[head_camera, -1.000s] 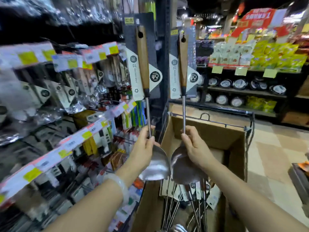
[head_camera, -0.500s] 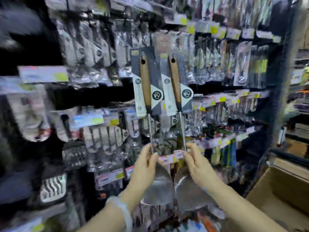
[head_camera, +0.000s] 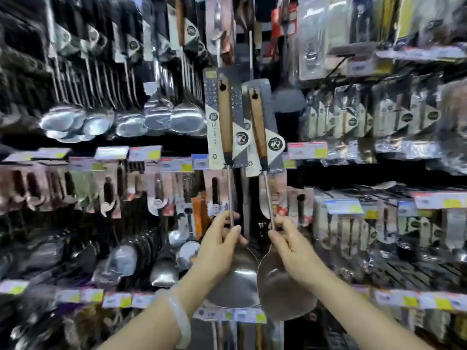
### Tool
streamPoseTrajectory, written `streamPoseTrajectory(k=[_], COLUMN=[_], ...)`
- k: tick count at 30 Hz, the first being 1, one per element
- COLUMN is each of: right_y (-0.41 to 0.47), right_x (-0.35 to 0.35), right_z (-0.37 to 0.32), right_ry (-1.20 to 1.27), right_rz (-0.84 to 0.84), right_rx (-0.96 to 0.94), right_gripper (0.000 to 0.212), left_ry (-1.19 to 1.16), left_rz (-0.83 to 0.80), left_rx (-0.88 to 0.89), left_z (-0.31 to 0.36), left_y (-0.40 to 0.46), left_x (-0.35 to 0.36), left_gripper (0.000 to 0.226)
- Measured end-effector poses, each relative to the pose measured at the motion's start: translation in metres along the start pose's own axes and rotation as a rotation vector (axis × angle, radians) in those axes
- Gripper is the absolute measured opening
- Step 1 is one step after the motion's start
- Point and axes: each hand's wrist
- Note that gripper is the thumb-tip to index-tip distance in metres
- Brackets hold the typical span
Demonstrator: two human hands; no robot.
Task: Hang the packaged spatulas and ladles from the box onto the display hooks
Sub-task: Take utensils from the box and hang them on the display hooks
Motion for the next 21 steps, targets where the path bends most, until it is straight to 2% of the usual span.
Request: streamPoseTrajectory(k=[3,9,11,14,17,21], right_y=[0.030,0.089,0.106,0.126,0.157,0.206], right_x=[0.057,0.163,0.201,0.247,0.292,0.343], right_z=[-0.046,-0.143,-0.170,-0.197,-0.223,-0.248], right_ry=[0.039,0.120,0.170,0.188,0.166,0.100], right_rz=[-0.064,-0.138,-0.209,-0.325,-0.369,-0.400], right_rx=[-0.049,-0.200,-0.242,-0.243,-0.277,-0.292], right_gripper=[0.019,0.015,0.020,0.034,0.028,0.032], left_ry=[0.045,0.122,0.114,0.152,0.132,0.168], left_rz=[0.059,0.190,0.233,0.276,0.339,0.405], left_rx=[0.007,-0.014,-0.026,-0.053,-0.046,-0.046], left_z=[-0.008,-0.017,-0.020,-0.023,-0.030,-0.052], left_y=[-0.012,-0.033,-0.041,-0.051,-0.055,-0.049], left_x=[-0.084,-0.234,-0.276,-0.325,-0.384,-0.463], left_gripper=[0.022,0.023,0.026,0.025,0.023,0.017])
Point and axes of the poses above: each hand's wrist, its own y-axis towards the middle knuckle, its own x-axis out of the palm, z = x × y, and after that the axes turned 8 degrees about -z, right-handed
